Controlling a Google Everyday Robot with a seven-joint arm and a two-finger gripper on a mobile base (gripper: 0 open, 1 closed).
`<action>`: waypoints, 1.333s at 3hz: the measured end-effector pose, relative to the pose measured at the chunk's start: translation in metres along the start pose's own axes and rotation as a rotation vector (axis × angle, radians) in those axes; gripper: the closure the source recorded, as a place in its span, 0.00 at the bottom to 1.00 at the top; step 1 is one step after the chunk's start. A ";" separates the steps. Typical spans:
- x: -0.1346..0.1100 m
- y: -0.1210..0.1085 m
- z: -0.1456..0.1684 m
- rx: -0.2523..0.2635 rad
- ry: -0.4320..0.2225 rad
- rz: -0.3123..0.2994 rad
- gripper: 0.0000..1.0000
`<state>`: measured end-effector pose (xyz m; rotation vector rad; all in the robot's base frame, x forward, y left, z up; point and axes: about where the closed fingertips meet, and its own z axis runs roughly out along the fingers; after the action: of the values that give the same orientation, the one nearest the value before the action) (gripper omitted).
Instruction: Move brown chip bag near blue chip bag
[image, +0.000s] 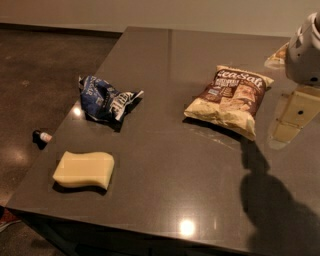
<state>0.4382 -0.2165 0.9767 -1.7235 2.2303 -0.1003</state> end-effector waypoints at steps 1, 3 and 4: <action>0.000 0.000 0.000 0.000 0.000 0.000 0.00; -0.004 -0.035 0.026 -0.057 -0.053 0.098 0.00; -0.002 -0.059 0.050 -0.074 -0.097 0.189 0.00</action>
Offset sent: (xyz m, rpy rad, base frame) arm 0.0227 -0.0021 -0.0095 0.0562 0.0629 -0.0197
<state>0.5076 -0.2237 0.9448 -1.5092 2.3368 0.1080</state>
